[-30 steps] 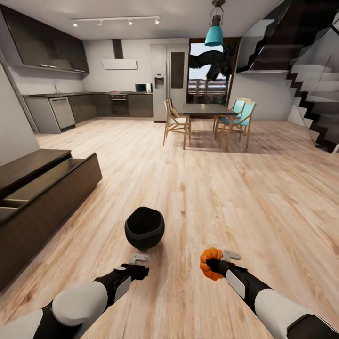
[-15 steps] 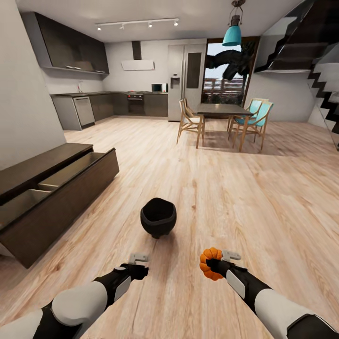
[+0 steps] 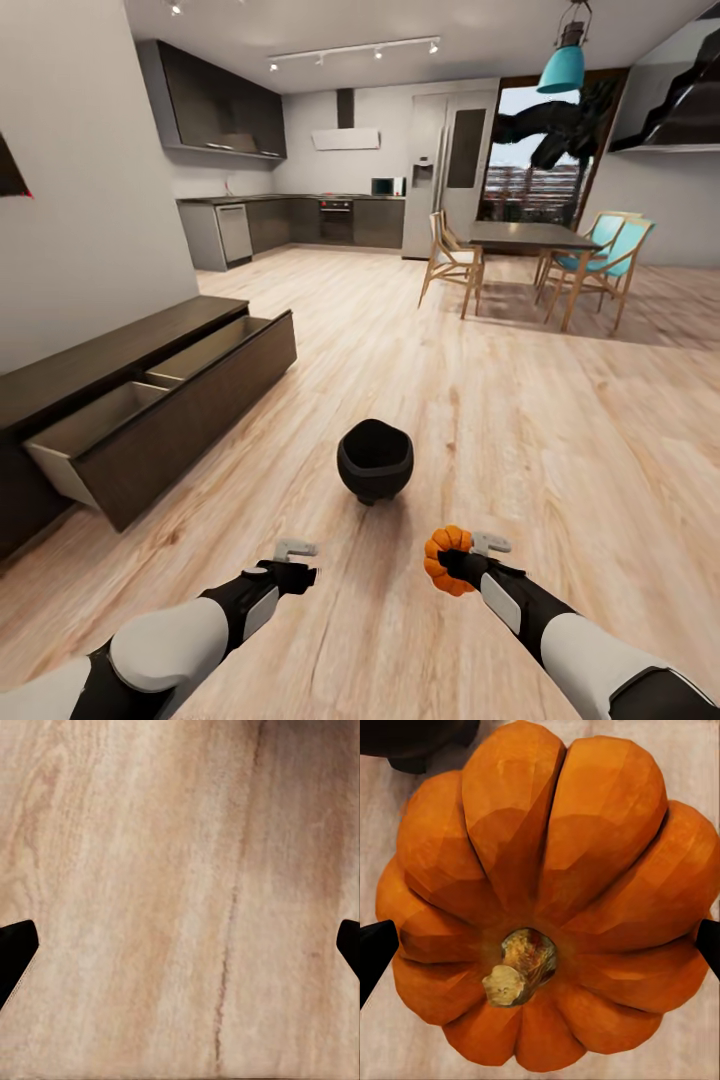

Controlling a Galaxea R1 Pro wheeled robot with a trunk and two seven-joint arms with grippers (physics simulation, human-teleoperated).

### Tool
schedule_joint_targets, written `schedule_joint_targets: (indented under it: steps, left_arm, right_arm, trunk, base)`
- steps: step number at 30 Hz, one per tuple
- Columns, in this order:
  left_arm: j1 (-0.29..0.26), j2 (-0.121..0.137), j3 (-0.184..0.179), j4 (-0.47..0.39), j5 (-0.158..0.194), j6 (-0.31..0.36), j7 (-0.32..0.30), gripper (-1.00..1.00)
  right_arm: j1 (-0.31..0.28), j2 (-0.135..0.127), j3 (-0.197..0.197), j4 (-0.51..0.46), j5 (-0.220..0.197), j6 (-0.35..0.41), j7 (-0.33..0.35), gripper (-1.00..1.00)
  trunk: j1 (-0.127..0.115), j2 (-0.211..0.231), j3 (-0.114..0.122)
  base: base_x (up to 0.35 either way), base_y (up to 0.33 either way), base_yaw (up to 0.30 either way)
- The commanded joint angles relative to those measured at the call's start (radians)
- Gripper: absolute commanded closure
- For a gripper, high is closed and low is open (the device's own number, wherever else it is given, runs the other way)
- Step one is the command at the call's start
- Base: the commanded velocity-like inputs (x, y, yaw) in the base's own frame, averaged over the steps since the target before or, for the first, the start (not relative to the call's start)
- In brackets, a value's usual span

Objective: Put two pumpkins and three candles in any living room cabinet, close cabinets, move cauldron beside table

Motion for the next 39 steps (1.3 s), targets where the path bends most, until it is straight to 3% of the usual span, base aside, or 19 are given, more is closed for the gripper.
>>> schedule_joint_targets:
  steps: [1,26,39]
  left_arm:
    - [-0.001,0.0,-0.009,-0.001,0.009,0.003,0.002,-1.0]
    - [-0.001,0.0,-0.007,0.002,0.011,0.004,0.011,-1.0]
    - [-0.001,0.001,-0.002,0.003,0.014,0.003,0.014,-1.0]
  right_arm:
    - [0.0,-0.001,0.007,-0.004,-0.006,0.006,-0.005,1.0]
    - [0.0,0.0,0.008,-0.003,-0.008,0.005,-0.004,1.0]
    - [0.0,0.014,0.007,-0.003,0.002,0.002,-0.005,1.0]
  trunk:
    - [0.0,0.0,-0.001]
    - [0.0,0.0,-0.001]
    - [0.0,0.0,-0.003]
  base:
    - [0.0,0.0,0.293]
    - [0.0,-0.003,0.29]
    - [0.107,-0.198,0.189]
